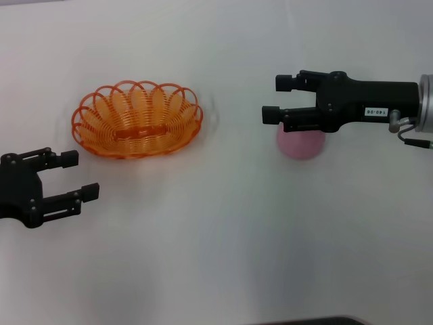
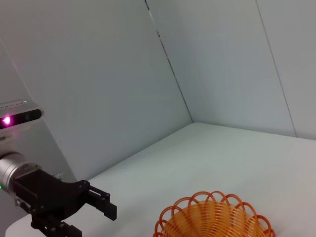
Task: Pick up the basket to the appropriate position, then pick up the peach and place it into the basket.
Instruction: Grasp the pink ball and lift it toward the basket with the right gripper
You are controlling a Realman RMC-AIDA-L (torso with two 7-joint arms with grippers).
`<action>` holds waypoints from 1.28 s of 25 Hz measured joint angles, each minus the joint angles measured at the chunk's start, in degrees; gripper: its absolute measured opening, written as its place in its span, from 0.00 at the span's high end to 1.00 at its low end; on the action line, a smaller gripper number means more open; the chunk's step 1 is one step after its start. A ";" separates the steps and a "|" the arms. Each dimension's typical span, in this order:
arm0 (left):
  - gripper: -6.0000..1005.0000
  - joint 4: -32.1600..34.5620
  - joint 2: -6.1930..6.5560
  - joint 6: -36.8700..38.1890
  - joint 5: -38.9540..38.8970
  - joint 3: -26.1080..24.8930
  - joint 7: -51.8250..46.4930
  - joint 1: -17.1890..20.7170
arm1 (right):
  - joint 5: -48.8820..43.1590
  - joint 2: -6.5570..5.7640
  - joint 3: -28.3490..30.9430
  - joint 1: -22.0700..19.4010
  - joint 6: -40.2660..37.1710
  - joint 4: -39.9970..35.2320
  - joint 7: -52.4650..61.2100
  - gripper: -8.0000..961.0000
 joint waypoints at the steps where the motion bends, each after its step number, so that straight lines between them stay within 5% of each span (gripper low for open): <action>1: 0.29 0.05 -0.01 0.01 0.01 0.00 -0.08 0.00 | 0.00 0.00 -0.02 0.09 0.00 -0.09 0.07 0.02; 12: 0.28 0.32 0.15 0.86 -0.29 -2.01 -0.46 -0.07 | -0.31 -0.68 -1.23 1.64 -2.92 -3.92 3.20 0.02; 21: 0.29 0.94 0.58 2.43 0.05 -3.87 -0.64 -0.17 | -1.29 -1.09 -7.88 2.64 -6.81 -22.81 17.96 0.02; 32: 0.29 0.67 0.42 2.39 0.10 -3.39 -0.90 -0.32 | -16.68 -0.56 -9.95 11.02 -10.18 -34.99 31.07 0.02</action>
